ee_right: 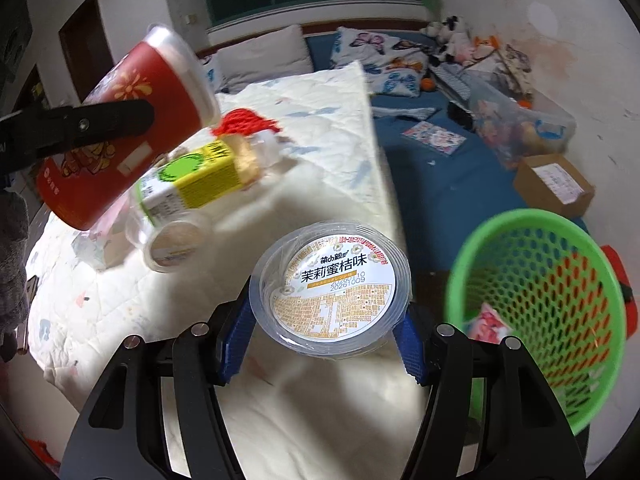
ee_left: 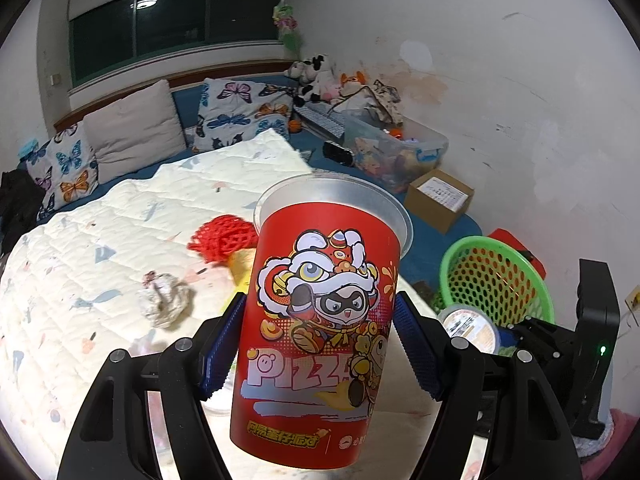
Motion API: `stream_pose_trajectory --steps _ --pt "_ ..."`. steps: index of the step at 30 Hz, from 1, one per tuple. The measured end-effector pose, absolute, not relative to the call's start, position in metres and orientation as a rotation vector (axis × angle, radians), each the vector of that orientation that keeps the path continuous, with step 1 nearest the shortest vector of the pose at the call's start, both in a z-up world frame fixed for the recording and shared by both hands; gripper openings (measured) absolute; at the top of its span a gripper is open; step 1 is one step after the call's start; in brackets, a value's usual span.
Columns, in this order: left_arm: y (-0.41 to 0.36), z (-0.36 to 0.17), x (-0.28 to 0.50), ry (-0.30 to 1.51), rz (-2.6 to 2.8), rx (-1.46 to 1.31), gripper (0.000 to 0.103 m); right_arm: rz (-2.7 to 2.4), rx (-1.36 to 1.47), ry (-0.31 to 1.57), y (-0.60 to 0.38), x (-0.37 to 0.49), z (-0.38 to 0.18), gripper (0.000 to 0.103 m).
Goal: Collect trash
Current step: 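Grasp the clear jelly cup with the right tool while the left tool holds the PIZZA cup, then drop the jelly cup and the PIZZA cup into the green basket with both tools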
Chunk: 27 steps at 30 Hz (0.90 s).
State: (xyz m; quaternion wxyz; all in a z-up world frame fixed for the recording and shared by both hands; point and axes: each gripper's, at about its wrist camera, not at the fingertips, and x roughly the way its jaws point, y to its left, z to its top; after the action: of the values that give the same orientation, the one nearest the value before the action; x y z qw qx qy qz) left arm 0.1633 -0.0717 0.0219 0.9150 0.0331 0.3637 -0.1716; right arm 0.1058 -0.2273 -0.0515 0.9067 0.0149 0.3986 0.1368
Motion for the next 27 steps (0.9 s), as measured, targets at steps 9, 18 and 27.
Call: stream_pose_trajectory --steps 9,18,27 --pt "-0.117 0.016 0.162 0.76 -0.431 0.104 0.07 0.118 0.074 0.837 -0.298 0.093 -0.058 0.063" --pt "-0.168 0.009 0.162 0.782 -0.503 0.149 0.07 -0.053 0.108 0.876 -0.372 0.086 -0.077 0.063" --pt "-0.207 0.001 0.165 0.8 -0.558 0.196 0.07 -0.135 0.142 0.883 -0.408 0.079 -0.084 0.07"
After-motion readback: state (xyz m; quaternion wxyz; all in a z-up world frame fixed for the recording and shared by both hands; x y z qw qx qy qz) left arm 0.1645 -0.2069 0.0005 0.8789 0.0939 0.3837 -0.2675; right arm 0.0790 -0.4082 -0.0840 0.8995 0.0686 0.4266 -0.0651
